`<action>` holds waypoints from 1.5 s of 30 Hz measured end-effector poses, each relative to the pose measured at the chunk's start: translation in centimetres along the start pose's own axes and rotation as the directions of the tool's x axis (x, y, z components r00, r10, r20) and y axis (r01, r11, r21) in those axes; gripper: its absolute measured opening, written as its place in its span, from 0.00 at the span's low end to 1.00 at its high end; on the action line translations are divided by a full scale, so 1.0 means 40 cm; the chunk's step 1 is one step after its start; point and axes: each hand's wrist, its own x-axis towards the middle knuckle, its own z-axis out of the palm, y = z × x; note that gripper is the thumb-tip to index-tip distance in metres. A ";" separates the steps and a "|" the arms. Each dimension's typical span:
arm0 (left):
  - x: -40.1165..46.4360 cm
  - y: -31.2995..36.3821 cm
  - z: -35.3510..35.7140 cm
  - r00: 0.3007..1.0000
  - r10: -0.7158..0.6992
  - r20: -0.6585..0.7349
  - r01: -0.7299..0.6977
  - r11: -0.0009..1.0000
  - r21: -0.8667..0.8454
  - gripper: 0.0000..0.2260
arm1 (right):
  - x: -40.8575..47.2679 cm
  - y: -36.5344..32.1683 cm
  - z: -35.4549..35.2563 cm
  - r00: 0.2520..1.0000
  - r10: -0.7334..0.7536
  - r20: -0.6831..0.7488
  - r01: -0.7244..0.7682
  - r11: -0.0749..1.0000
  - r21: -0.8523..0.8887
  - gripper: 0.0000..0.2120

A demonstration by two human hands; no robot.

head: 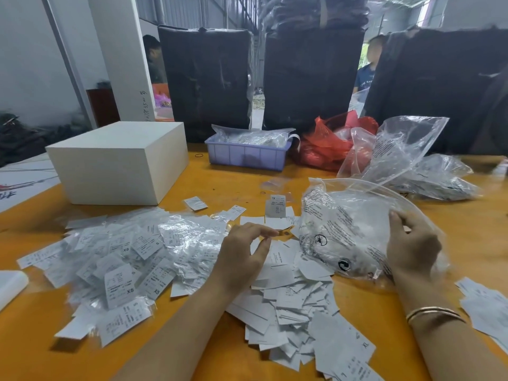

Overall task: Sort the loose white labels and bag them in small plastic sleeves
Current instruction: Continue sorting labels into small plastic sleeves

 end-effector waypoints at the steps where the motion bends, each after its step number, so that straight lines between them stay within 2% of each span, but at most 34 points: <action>1: 0.000 -0.001 0.001 1.000 0.003 -0.001 -0.003 1.000 0.001 0.09 | -0.003 -0.004 0.001 1.000 -0.030 -0.008 0.030 1.000 -0.001 0.10; 4: 0.002 0.000 0.000 1.000 0.002 -0.014 -0.002 1.000 0.000 0.09 | -0.003 -0.020 -0.003 0.993 -0.101 -0.059 0.103 0.994 0.035 0.09; 6: 0.004 0.001 -0.002 1.000 -0.003 -0.016 0.002 1.000 -0.021 0.09 | -0.005 -0.037 -0.011 0.992 -0.101 -0.071 0.110 0.985 0.130 0.08; 8: 0.004 0.003 -0.004 1.000 -0.012 -0.006 0.012 0.997 -0.082 0.08 | -0.019 -0.076 -0.019 0.997 -0.073 0.022 0.063 0.951 0.304 0.03; 10: 0.004 0.006 -0.008 0.999 -0.035 0.032 0.040 0.986 -0.163 0.07 | -0.047 -0.130 -0.022 0.971 -0.098 0.219 -0.021 0.873 0.487 0.02; 13: 0.007 0.019 -0.018 0.980 -0.093 0.173 0.147 0.932 -0.331 0.10 | -0.102 -0.196 -0.014 0.818 -0.218 0.532 -0.184 0.777 0.602 0.03; 15: 0.008 0.026 -0.019 0.956 -0.117 0.268 0.228 0.873 -0.431 0.15 | -0.140 -0.216 -0.006 0.707 -0.274 0.652 -0.259 0.757 0.600 0.06; 17: 0.006 0.026 -0.015 0.956 -0.130 0.265 0.245 0.849 -0.468 0.12 | -0.163 -0.220 0.001 0.633 -0.290 0.718 -0.293 0.769 0.568 0.08; 19: 0.007 0.024 -0.015 0.965 -0.192 0.181 0.259 0.812 -0.523 0.05 | -0.168 -0.216 0.007 0.589 -0.277 0.759 -0.281 0.811 0.514 0.11; 21: 0.011 0.021 -0.018 0.954 -0.276 0.116 0.286 0.729 -0.622 0.05 | -0.158 -0.206 0.006 0.577 -0.269 0.771 -0.168 0.885 0.434 0.10; 22: 0.013 0.020 -0.021 0.948 -0.305 0.089 0.286 0.695 -0.660 0.07 | -0.148 -0.197 0.002 0.566 -0.291 0.772 -0.049 0.922 0.384 0.07; 24: 0.016 0.019 -0.027 0.938 -0.346 0.031 0.272 0.677 -0.684 0.10 | -0.131 -0.177 -0.009 0.484 -0.356 0.799 0.230 0.933 0.276 0.04; 25: 0.016 0.017 -0.028 0.933 -0.361 0.002 0.264 0.680 -0.684 0.10 | -0.123 -0.169 -0.017 0.424 -0.362 0.830 0.322 0.917 0.236 0.04; 28: 0.016 0.014 -0.024 0.922 -0.382 -0.057 0.245 0.691 -0.680 0.04 | -0.104 -0.159 -0.036 0.296 -0.294 0.909 0.442 0.885 0.143 0.15; 30: 0.017 0.010 -0.021 0.916 -0.392 -0.083 0.242 0.704 -0.667 0.02 | -0.101 -0.163 -0.040 0.263 -0.274 0.925 0.518 0.849 0.105 0.14; 32: 0.018 0.005 -0.020 0.911 -0.398 -0.111 0.243 0.734 -0.635 0.05 | -0.107 -0.172 -0.039 0.268 -0.310 0.912 0.562 0.819 0.113 0.08; 34: 0.021 0.002 -0.020 0.908 -0.401 -0.124 0.249 0.752 -0.611 0.09 | -0.113 -0.175 -0.035 0.326 -0.344 0.880 0.541 0.831 0.124 0.05; 36: 0.022 0.003 -0.020 0.906 -0.404 -0.128 0.256 0.762 -0.594 0.11 | -0.115 -0.172 -0.030 0.430 -0.352 0.831 0.427 0.891 0.157 0.04; 39: 0.020 -0.001 -0.020 0.912 -0.390 -0.127 0.250 0.773 -0.582 0.10 | -0.127 -0.170 -0.018 0.595 -0.288 0.750 0.188 0.958 0.218 0.04; 42: 0.019 -0.005 -0.021 0.909 -0.400 -0.115 0.261 0.762 -0.593 0.10 | -0.140 -0.169 -0.006 0.728 -0.187 0.659 0.013 0.966 0.259 0.04; 45: 0.018 -0.002 -0.019 0.904 -0.416 -0.094 0.275 0.737 -0.618 0.06 | -0.140 -0.175 0.002 0.820 -0.134 0.557 -0.062 0.946 0.319 0.04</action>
